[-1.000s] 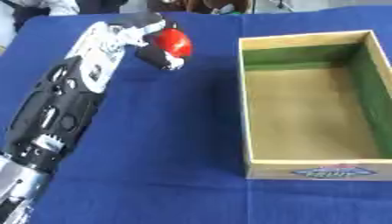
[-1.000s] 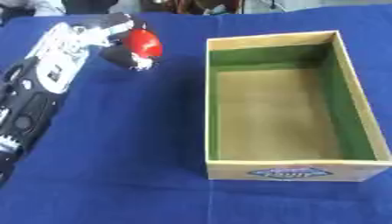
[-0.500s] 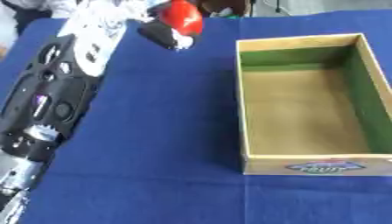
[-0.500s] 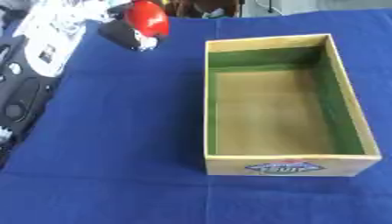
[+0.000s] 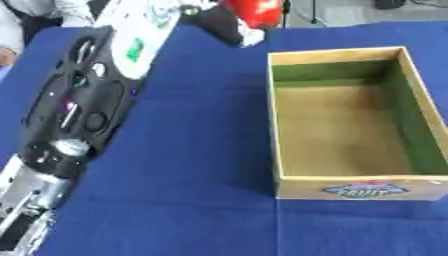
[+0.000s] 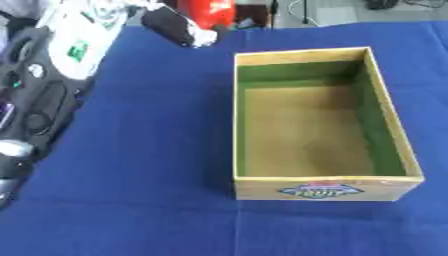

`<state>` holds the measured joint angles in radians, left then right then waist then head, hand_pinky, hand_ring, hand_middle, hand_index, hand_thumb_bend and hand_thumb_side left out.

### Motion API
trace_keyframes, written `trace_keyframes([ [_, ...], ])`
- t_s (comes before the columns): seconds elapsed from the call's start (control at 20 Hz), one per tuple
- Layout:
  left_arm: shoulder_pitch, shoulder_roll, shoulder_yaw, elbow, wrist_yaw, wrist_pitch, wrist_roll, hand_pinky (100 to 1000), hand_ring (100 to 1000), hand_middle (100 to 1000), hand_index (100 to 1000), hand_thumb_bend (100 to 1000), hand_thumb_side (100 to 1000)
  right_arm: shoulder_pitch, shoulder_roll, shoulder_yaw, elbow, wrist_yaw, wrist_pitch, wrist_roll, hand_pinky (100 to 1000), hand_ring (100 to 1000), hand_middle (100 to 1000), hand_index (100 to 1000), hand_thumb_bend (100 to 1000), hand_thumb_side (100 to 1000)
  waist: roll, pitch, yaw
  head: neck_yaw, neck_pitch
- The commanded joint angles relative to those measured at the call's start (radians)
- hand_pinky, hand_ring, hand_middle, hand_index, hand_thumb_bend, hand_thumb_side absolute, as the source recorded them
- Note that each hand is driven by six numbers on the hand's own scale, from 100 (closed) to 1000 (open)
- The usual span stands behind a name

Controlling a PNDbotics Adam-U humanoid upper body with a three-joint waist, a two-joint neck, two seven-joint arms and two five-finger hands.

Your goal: Pick up objects on the table and place them in the box.

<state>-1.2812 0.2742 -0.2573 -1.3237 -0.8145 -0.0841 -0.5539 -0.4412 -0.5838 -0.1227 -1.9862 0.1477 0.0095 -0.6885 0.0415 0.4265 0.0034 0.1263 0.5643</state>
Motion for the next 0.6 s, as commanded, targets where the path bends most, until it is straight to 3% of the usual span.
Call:
trace_keyframes([
  [0.05,-0.016,-0.053,-0.011,-0.051,-0.031,0.006,-0.006,192,485,573,758,100,445,-0.017,-0.022,-0.005,-0.014,-0.005,-0.005,0.000,705,715,762,745,100,805,-0.007,-0.031,-0.001,0.004,0.007],
  [0.4,-0.005,-0.139,-0.044,-0.048,-0.086,-0.008,-0.004,191,484,573,752,100,441,-0.032,-0.017,-0.005,-0.014,-0.007,-0.008,-0.005,704,714,762,745,100,803,-0.006,-0.033,-0.009,0.012,0.002],
  [0.45,-0.002,-0.148,-0.049,-0.045,-0.097,-0.010,-0.002,191,485,572,752,100,395,-0.035,-0.017,-0.005,-0.014,-0.008,-0.009,-0.006,703,714,762,745,100,816,-0.006,-0.033,-0.010,0.013,0.000],
  [0.5,0.001,-0.157,-0.055,-0.041,-0.108,-0.013,0.000,191,485,573,752,100,440,-0.038,-0.016,-0.005,-0.014,-0.008,-0.011,-0.007,703,714,762,745,100,803,-0.006,-0.033,-0.012,0.014,-0.002],
  [0.6,0.010,-0.177,-0.064,-0.030,-0.133,-0.018,0.007,192,485,573,751,100,440,-0.044,-0.016,-0.005,-0.014,-0.008,-0.013,-0.008,703,714,762,745,100,802,-0.007,-0.033,-0.014,0.014,-0.004],
])
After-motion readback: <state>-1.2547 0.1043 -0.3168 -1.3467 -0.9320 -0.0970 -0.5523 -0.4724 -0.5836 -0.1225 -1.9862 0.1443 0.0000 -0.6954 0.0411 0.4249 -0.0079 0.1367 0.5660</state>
